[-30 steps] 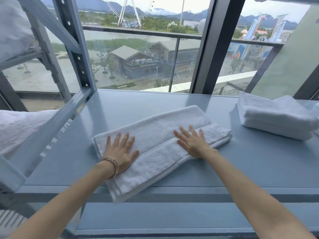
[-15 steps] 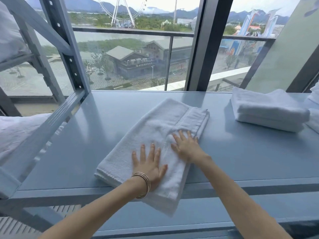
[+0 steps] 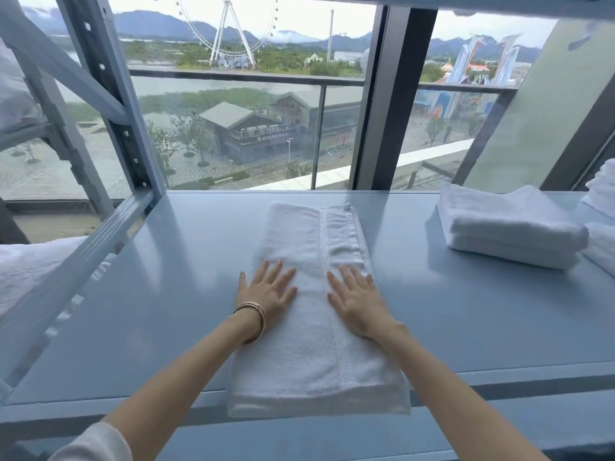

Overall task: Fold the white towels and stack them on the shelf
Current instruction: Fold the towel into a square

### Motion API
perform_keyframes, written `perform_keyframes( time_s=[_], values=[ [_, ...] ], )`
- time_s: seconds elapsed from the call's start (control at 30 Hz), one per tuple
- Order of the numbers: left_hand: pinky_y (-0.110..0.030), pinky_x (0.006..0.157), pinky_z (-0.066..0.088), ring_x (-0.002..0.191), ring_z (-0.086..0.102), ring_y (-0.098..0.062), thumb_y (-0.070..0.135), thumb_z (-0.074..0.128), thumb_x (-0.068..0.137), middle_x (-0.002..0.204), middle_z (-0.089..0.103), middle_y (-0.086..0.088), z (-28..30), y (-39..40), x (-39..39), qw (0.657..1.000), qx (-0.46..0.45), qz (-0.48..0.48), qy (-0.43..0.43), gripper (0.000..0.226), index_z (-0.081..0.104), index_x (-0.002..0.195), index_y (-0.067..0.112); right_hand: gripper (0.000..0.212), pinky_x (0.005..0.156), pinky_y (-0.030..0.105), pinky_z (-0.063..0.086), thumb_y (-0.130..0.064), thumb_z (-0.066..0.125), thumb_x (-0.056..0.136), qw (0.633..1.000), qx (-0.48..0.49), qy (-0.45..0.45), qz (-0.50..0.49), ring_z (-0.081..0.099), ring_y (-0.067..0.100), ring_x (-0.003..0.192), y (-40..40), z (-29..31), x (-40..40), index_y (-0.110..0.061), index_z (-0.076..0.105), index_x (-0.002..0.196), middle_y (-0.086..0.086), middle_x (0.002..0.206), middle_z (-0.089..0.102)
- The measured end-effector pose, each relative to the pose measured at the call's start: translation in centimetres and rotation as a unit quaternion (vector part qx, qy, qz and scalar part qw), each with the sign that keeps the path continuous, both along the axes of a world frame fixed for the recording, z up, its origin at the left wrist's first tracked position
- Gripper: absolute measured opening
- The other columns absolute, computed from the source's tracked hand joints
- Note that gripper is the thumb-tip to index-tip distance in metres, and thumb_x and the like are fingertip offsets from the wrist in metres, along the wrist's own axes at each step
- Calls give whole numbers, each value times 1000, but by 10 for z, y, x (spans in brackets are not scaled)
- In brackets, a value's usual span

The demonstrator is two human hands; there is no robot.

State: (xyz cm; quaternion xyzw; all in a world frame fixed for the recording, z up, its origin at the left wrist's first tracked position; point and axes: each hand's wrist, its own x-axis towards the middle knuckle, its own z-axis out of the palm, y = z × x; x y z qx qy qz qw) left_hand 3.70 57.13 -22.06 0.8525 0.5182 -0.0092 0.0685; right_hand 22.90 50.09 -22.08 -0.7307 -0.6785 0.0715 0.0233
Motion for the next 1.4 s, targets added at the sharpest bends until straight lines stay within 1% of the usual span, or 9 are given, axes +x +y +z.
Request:
perform_keyframes(
  time_s=[0.37,0.53,0.7,0.87,0.97,1.03,1.17,1.27,1.4],
  values=[
    [-35,116,-10,144,-9,-10,56,3,90,158,-6,3,-4,5,-14,1000,28,-10,4,66,2,150,27,54,116,34,-8,-36,17,102,1000,11,-10,8,-6,18,145,5,3,-9,-14,6,150,10,158,-1],
    [-24,105,-27,141,-17,-12,77,-32,59,155,-9,2,-10,-43,-28,991,57,-118,-1,114,3,150,18,88,115,30,-13,-61,-10,81,999,16,13,43,-8,18,145,-49,3,-6,-7,5,149,10,157,-3],
    [-31,111,5,131,43,-23,58,8,96,143,44,-3,-14,-92,-28,982,69,-178,8,70,38,140,13,78,113,29,3,-52,1,97,994,39,-36,94,43,25,131,-103,-4,-21,-5,52,130,13,138,49],
    [-44,105,16,130,44,-30,68,17,90,143,44,-4,-18,-128,-39,962,147,-230,15,72,36,140,21,77,107,39,18,-65,21,92,983,92,-78,138,41,32,132,-139,-13,-8,-6,49,133,14,141,46],
    [-56,103,30,133,39,-35,70,53,66,148,37,-6,-25,-161,-41,948,181,-260,26,93,36,142,19,92,107,48,22,-71,49,74,967,120,-104,198,36,32,135,-161,-20,-12,-3,43,137,13,144,41],
    [-56,99,41,129,44,-36,37,76,51,145,42,-8,-29,-169,-38,953,200,-221,51,100,36,141,18,98,106,52,23,-55,72,62,965,123,-120,197,36,32,135,-164,-26,-14,-5,38,139,12,145,41],
    [-48,91,50,118,56,-33,2,53,67,133,56,-8,-29,-173,-33,952,244,-185,-13,69,43,133,19,73,105,48,36,-8,69,58,964,200,-81,156,51,30,124,-157,-26,-20,-7,52,130,11,132,56],
    [-34,76,56,98,68,-25,3,40,75,111,69,-4,-20,-180,-36,939,278,-180,-88,46,66,111,16,40,80,32,54,-5,49,73,945,282,-42,163,65,24,105,-162,-19,-23,-11,68,108,3,110,69],
    [-23,55,55,79,72,-18,-8,70,61,92,73,0,-4,-195,-46,944,263,-149,-136,39,72,92,16,23,49,22,49,-3,61,74,939,301,-13,165,69,16,79,-181,-3,-26,-16,71,90,-5,88,71]
  ],
)
